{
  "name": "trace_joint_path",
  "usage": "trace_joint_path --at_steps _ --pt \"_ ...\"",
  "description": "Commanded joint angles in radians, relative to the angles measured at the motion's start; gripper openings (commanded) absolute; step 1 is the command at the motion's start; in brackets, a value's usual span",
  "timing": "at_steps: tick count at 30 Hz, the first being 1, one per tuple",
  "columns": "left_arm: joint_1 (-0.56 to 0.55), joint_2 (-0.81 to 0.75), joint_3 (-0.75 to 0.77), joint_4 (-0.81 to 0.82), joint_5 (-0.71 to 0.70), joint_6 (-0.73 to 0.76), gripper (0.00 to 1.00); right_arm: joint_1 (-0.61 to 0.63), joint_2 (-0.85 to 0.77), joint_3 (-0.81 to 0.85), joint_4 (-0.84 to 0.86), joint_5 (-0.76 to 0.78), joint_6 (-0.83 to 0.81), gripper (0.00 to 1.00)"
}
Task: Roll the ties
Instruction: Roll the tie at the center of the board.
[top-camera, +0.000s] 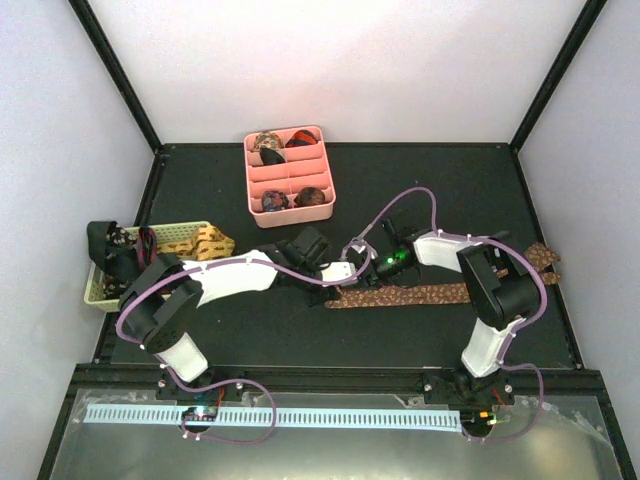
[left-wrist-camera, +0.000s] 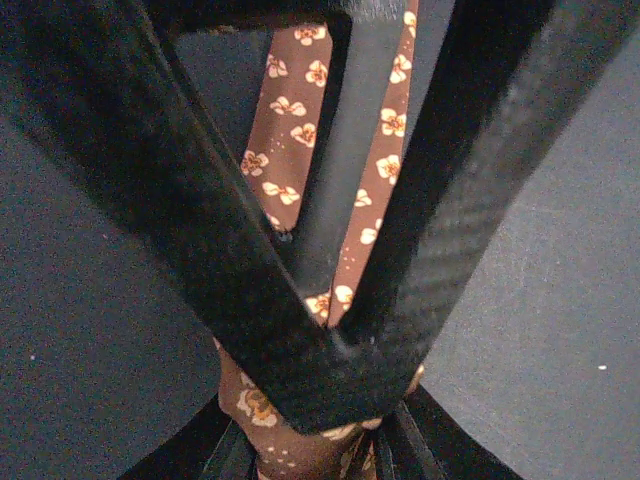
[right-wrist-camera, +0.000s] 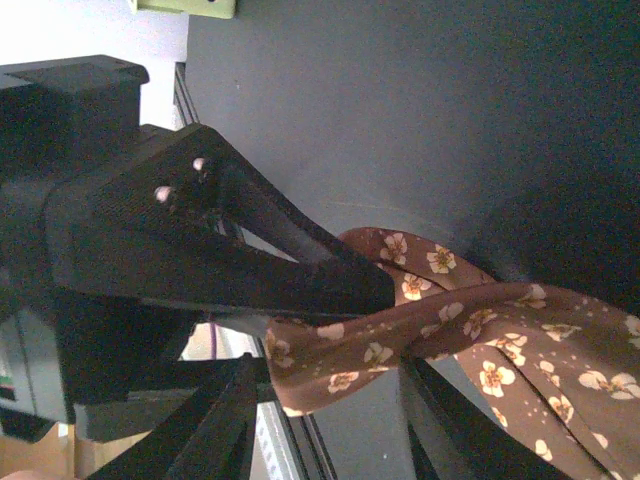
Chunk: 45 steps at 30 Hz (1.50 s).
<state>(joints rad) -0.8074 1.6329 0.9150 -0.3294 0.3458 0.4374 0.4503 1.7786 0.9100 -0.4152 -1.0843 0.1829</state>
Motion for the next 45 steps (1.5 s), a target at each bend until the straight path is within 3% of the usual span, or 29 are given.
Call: trace_joint_path --at_steps 1,7,11,13,18,19,30,41,45 --pt "-0.007 0.020 0.057 -0.007 0.025 -0.005 0.28 0.019 0.013 0.001 0.046 -0.018 0.029 0.39" --pt "-0.010 0.027 0.069 -0.008 0.030 -0.010 0.29 0.026 0.022 -0.002 0.052 0.001 0.026 0.28" --pt "-0.011 0.019 0.066 0.000 0.031 -0.015 0.31 0.023 0.024 -0.001 0.032 0.014 0.007 0.09" --pt "-0.008 -0.006 0.037 0.038 0.031 -0.030 0.47 0.019 0.025 -0.003 0.002 0.010 -0.022 0.03" --pt "0.014 -0.139 -0.132 0.260 0.031 -0.034 0.95 -0.016 0.021 -0.014 -0.031 -0.026 -0.052 0.02" --pt "0.013 -0.159 -0.178 0.313 0.031 -0.026 0.98 -0.018 0.015 -0.018 -0.028 -0.038 -0.051 0.02" --pt "0.011 -0.109 -0.352 0.718 0.097 -0.026 0.99 -0.018 0.011 -0.045 -0.018 -0.112 -0.046 0.02" --pt "0.004 0.039 -0.305 0.771 0.215 0.025 0.99 -0.018 0.008 -0.052 -0.016 -0.119 -0.038 0.02" --pt "0.002 0.071 -0.270 0.720 0.218 0.019 0.81 -0.018 0.012 -0.050 -0.018 -0.119 -0.039 0.02"
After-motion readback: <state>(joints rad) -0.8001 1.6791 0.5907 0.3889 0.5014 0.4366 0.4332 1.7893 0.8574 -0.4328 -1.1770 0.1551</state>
